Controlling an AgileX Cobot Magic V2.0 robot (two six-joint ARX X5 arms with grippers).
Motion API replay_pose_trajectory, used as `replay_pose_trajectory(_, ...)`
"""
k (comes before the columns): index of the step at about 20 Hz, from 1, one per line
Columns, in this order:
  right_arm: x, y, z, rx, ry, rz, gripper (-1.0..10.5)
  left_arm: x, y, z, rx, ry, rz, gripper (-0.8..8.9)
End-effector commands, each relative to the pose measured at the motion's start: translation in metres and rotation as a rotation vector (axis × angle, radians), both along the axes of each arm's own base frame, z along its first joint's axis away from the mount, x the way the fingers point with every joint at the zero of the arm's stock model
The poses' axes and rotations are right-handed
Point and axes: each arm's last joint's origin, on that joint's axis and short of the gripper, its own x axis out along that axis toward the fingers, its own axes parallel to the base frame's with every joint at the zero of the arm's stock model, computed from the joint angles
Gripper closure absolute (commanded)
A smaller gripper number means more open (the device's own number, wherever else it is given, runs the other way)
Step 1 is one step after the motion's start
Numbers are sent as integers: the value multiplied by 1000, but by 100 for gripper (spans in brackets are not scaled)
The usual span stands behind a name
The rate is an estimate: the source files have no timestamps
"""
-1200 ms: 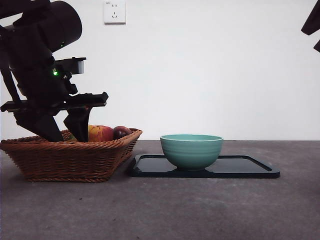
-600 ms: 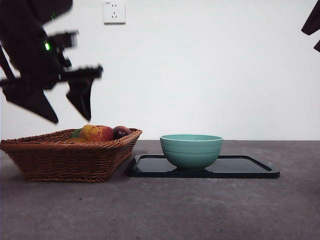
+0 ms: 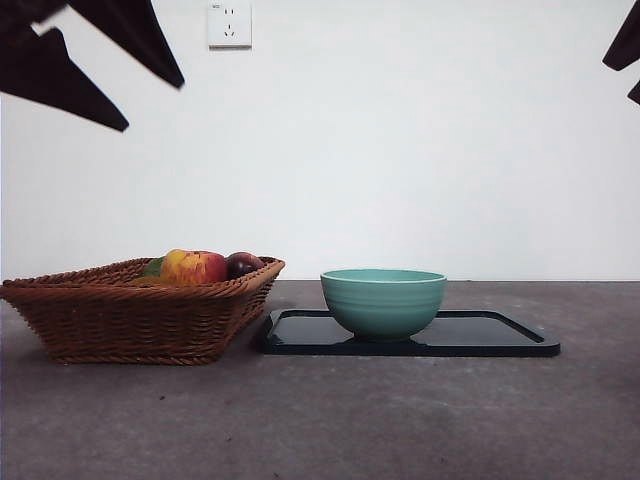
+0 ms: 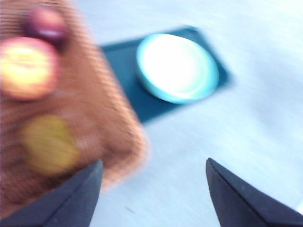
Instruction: Pick up the wifruite, put it on the bowl, pick up the plate, put it on desk
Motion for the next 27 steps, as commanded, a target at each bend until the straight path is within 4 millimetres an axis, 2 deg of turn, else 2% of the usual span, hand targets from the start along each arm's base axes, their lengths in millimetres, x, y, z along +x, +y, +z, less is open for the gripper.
replay_pose_trajectory(1, 1, 1, 2, -2, -13, 6, 774, -9, 1, 6, -14, -10, -80, 469)
replay_pose_trajectory(6, 1, 1, 2, 1, -8, 2, 774, -24, 5, 9, -36, 19, -197, 469)
replay_pose_trajectory(14, 1, 1, 2, 10, 5, -11, 774, -24, 5, 8, -32, 24, -202, 469)
replay_pose_trajectory(18, 6, 2, 7, 76, 19, -132, 764, -24, 5, 8, -32, 25, -201, 470)
replay_pose_trajectory(19, 8, 2, 8, 101, 15, -150, 724, -24, 5, 8, -32, 25, -201, 469)
replay_pose_trajectory(21, 15, 5, 13, 159, 6, -189, 646, -24, 5, 8, -32, 24, -202, 469)
replay_pose_trajectory(23, 25, 8, 15, 173, -7, -232, 645, -24, 5, 8, -32, 23, -202, 469)
replay_pose_trajectory(27, 58, 19, 21, 134, 18, -277, 645, -24, 5, 8, -32, 23, -202, 469)
